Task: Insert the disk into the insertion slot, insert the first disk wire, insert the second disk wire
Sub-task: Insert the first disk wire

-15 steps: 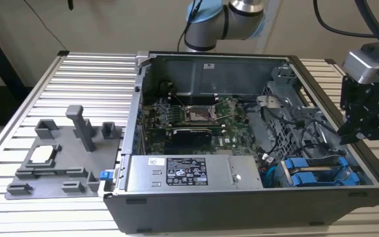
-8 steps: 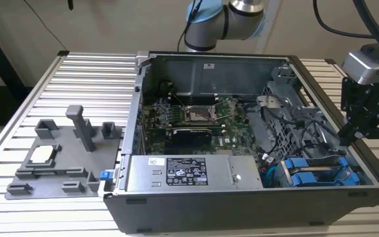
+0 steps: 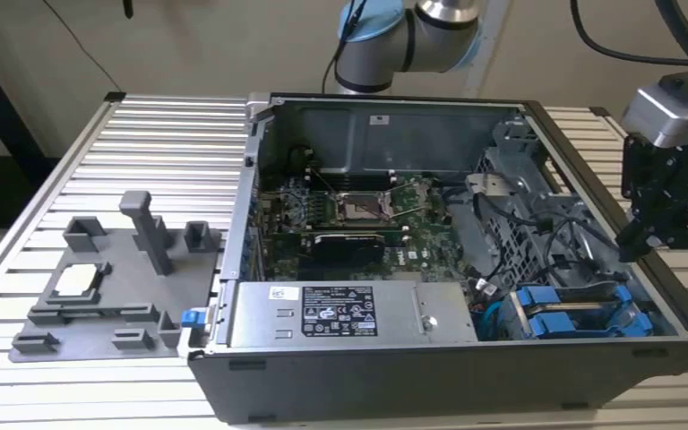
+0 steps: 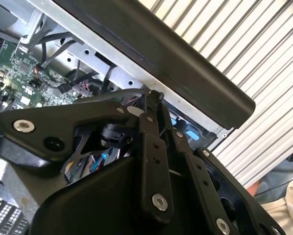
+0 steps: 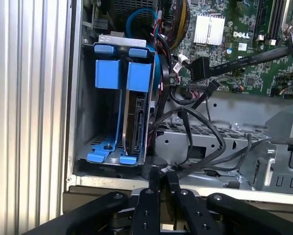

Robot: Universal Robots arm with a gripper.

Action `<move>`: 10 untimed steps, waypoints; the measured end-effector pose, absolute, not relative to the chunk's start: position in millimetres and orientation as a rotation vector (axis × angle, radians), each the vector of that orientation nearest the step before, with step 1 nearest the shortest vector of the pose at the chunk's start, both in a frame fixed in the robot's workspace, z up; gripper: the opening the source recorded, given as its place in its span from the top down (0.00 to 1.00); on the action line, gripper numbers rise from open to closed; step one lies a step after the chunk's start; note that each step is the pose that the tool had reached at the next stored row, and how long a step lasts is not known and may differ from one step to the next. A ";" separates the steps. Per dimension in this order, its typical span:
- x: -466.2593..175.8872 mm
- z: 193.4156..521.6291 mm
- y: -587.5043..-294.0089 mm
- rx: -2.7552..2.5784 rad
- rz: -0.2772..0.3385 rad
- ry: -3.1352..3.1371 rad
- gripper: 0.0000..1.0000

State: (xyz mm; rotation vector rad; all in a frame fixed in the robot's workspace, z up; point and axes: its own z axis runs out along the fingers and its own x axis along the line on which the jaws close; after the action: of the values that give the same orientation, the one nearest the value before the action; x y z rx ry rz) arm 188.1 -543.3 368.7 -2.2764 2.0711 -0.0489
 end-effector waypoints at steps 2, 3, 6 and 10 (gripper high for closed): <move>188.1 368.9 -543.3 -2.276 -0.048 2.071 0.82; 188.2 369.3 -543.3 -2.276 -0.049 2.071 0.82; 188.2 369.9 -543.3 -2.276 -0.049 2.071 0.80; 190.3 368.0 -540.2 -2.287 -0.069 2.080 0.74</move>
State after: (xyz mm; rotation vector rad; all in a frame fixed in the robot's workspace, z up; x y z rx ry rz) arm 190.3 -540.2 368.0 -2.2874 2.0796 -0.0691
